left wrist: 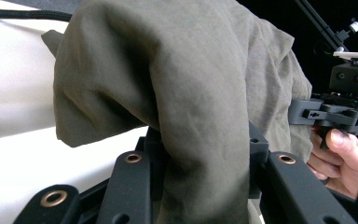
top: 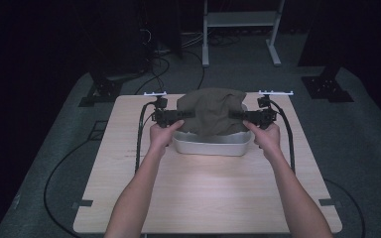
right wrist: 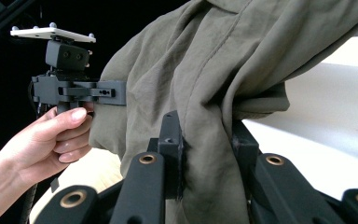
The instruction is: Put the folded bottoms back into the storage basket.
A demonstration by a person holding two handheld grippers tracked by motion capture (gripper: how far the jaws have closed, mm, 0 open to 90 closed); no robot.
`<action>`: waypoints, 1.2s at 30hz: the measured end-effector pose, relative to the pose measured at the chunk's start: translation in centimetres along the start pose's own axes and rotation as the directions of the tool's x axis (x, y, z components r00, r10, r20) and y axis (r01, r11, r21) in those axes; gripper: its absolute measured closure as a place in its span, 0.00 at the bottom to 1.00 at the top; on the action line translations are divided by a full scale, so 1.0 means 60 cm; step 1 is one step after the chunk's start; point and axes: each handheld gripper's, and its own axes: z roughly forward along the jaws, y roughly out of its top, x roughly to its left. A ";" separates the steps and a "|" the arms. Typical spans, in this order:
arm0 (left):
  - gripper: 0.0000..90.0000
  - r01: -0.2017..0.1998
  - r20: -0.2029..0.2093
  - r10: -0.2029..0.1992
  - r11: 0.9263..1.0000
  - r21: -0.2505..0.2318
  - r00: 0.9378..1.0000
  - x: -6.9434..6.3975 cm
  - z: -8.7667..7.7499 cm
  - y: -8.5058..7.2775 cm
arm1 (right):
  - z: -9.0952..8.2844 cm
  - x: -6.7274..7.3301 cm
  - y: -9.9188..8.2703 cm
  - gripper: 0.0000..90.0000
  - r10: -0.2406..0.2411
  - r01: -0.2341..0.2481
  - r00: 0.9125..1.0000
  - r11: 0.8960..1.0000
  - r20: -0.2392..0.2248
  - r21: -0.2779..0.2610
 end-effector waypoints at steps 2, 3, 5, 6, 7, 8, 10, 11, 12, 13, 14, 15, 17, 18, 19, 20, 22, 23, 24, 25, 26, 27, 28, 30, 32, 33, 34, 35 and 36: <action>0.71 0.006 -0.004 -0.006 1.000 0.003 1.000 0.005 0.002 -0.002 | 0.002 -0.002 -0.001 0.80 0.002 -0.002 1.000 1.000 0.003 0.006; 0.71 0.013 -0.006 -0.013 1.000 0.004 1.000 0.010 0.005 -0.004 | 0.004 -0.002 -0.002 0.80 0.004 -0.004 1.000 1.000 0.005 0.006; 0.71 0.020 -0.012 -0.020 1.000 0.010 1.000 0.013 0.007 -0.006 | 0.006 -0.003 -0.002 0.80 0.001 -0.001 1.000 1.000 0.011 0.012; 0.71 0.024 -0.013 -0.024 1.000 0.007 1.000 0.015 0.009 -0.007 | 0.007 -0.005 -0.003 0.80 -0.003 0.003 1.000 1.000 0.013 0.015; 0.71 0.025 -0.015 -0.024 1.000 0.008 1.000 0.016 0.009 -0.008 | 0.008 -0.005 -0.003 0.80 0.001 -0.001 1.000 1.000 0.015 0.019; 0.70 0.025 -0.015 -0.024 1.000 0.008 1.000 0.016 0.009 -0.008 | 0.008 -0.005 -0.003 0.80 0.001 -0.001 1.000 1.000 0.015 0.019; 0.70 0.025 -0.027 -0.024 1.000 0.010 0.999 0.017 0.011 -0.009 | 0.010 -0.007 -0.004 0.80 0.002 -0.003 1.000 1.000 0.017 0.021; 0.70 0.020 -0.037 -0.020 1.000 0.013 0.999 0.017 0.012 -0.009 | 0.013 -0.009 -0.004 0.80 0.005 -0.005 1.000 1.000 0.020 0.023; 0.70 0.023 -0.039 -0.023 1.000 0.011 0.999 0.018 0.012 -0.010 | 0.014 -0.010 -0.005 0.80 0.003 -0.004 1.000 1.000 0.021 0.028; 0.70 0.022 -0.041 -0.021 1.000 0.012 0.999 0.019 0.012 -0.010 | 0.015 -0.011 -0.006 0.80 0.009 -0.009 1.000 1.000 0.020 0.029; 0.70 0.021 -0.045 -0.021 1.000 0.019 0.999 0.020 0.012 -0.010 | 0.017 -0.012 -0.006 0.80 0.006 -0.006 1.000 1.000 0.021 0.029; 0.70 0.023 -0.047 -0.023 1.000 0.018 0.999 0.021 0.012 -0.011 | 0.018 -0.012 -0.007 0.80 0.013 -0.014 1.000 0.999 0.019 0.031; 0.70 0.025 -0.050 -0.024 0.999 0.024 0.998 0.023 0.013 -0.013 | 0.020 -0.015 -0.009 0.80 0.012 -0.012 1.000 0.999 0.020 0.031; 0.70 0.025 -0.050 -0.024 0.999 0.024 0.998 0.023 0.013 -0.013 | 0.020 -0.015 -0.009 0.80 0.012 -0.012 1.000 0.999 0.020 0.031; 0.70 0.026 -0.056 -0.024 0.999 0.028 0.998 0.025 0.015 -0.014 | 0.022 -0.018 -0.012 0.80 0.022 -0.022 1.000 0.999 0.021 0.034; 0.70 0.026 -0.056 -0.024 0.999 0.028 0.998 0.025 0.015 -0.014 | 0.022 -0.018 -0.012 0.80 0.022 -0.022 1.000 0.999 0.021 0.034; 0.70 0.023 -0.070 -0.020 0.999 0.043 0.997 0.026 0.018 -0.018 | 0.025 -0.024 -0.017 0.80 0.029 -0.030 0.999 0.999 0.025 0.040; 0.70 0.018 -0.075 -0.015 0.999 0.048 0.997 0.025 0.020 -0.019 | 0.026 -0.026 -0.018 0.80 0.035 -0.036 0.999 0.999 0.026 0.040; 0.70 0.018 -0.080 -0.014 0.999 0.050 0.997 0.025 0.021 -0.019 | 0.026 -0.029 -0.020 0.80 0.036 -0.038 0.999 0.998 0.028 0.043; 0.70 0.018 -0.080 -0.014 0.999 0.050 0.997 0.025 0.021 -0.019 | 0.027 -0.031 -0.022 0.80 0.041 -0.043 0.999 0.998 0.028 0.044; 0.70 0.018 -0.081 -0.013 0.999 0.051 0.997 0.026 0.022 -0.020 | 0.027 -0.031 -0.022 0.80 0.041 -0.043 0.999 0.998 0.028 0.044; 0.70 0.018 -0.084 -0.014 0.998 0.055 0.996 0.026 0.023 -0.020 | 0.028 -0.033 -0.023 0.80 0.044 -0.045 0.999 0.998 0.030 0.043; 0.70 0.018 -0.085 -0.013 0.998 0.057 0.996 0.027 0.024 -0.020 | 0.028 -0.034 -0.025 0.80 0.049 -0.050 0.998 0.998 0.028 0.041; 0.70 0.019 -0.088 -0.014 0.998 0.058 0.996 0.028 0.025 -0.021 | 0.028 -0.035 -0.026 0.80 0.050 -0.052 0.998 0.998 0.030 0.045; 0.69 0.018 -0.091 -0.012 0.998 0.061 0.996 0.028 0.026 -0.022 | 0.029 -0.036 -0.027 0.80 0.049 -0.050 0.998 0.998 0.032 0.049; 0.69 0.019 -0.095 -0.013 0.998 0.065 0.995 0.028 0.026 -0.022 | 0.029 -0.036 -0.027 0.80 0.048 -0.049 0.998 0.998 0.032 0.050; 0.68 0.019 -0.095 -0.013 0.998 0.065 0.995 0.028 0.026 -0.022 | 0.029 -0.037 -0.027 0.80 0.046 -0.047 0.998 0.998 0.032 0.052; 0.68 0.021 -0.100 -0.014 0.997 0.072 0.995 0.028 0.026 -0.023 | 0.030 -0.037 -0.028 0.80 0.045 -0.047 0.998 0.997 0.034 0.054; 0.68 0.020 -0.103 -0.012 0.997 0.074 0.995 0.028 0.027 -0.023 | 0.030 -0.037 -0.028 0.80 0.044 -0.046 0.998 0.997 0.036 0.056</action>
